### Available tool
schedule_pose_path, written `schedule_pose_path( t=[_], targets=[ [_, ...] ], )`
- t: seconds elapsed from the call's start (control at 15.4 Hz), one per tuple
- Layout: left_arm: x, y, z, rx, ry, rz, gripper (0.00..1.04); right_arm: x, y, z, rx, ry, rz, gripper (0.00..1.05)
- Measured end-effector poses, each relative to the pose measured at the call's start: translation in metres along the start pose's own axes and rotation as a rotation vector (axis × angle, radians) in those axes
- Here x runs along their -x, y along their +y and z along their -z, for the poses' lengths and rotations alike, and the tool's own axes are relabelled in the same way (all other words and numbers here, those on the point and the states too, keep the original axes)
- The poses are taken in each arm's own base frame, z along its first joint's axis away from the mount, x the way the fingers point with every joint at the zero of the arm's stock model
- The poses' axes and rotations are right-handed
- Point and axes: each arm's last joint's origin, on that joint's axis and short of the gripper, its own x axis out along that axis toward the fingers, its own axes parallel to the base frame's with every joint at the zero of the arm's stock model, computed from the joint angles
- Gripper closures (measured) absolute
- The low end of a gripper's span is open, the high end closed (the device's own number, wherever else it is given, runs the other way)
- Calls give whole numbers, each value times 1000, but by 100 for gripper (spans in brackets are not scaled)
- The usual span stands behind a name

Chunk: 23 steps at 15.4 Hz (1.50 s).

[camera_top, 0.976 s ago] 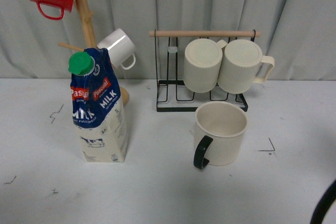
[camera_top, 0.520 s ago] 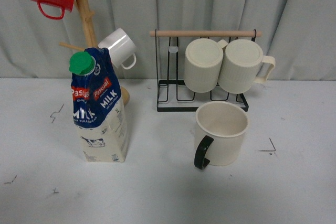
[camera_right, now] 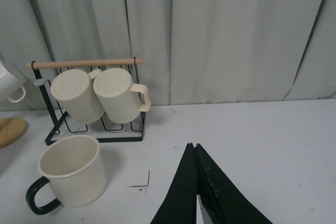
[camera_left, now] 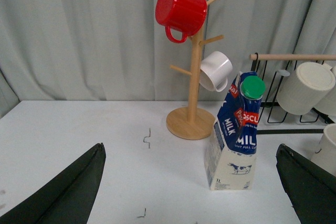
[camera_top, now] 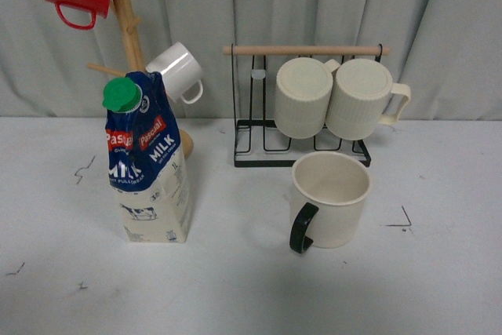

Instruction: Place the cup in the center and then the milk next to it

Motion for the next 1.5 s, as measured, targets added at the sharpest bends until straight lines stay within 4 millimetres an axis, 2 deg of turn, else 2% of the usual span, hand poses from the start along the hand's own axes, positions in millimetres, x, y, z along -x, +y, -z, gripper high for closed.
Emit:
schedule_pose_path(
  t=[1.04, 1.17, 1.24, 1.37, 1.5],
  targets=[
    [0, 0, 0, 0, 0, 0, 7, 24, 0, -2, 0, -10, 0, 103],
    [0, 0, 0, 0, 0, 0, 7, 33, 0, 4, 0, 38, -2, 103],
    [0, 0, 0, 0, 0, 0, 7, 35, 0, -1, 0, -20, -3, 103],
    [0, 0, 0, 0, 0, 1, 7, 35, 0, 1, 0, 2, -3, 103],
    [0, 0, 0, 0, -1, 0, 7, 35, 0, 1, 0, 1, -2, 81]
  ],
)
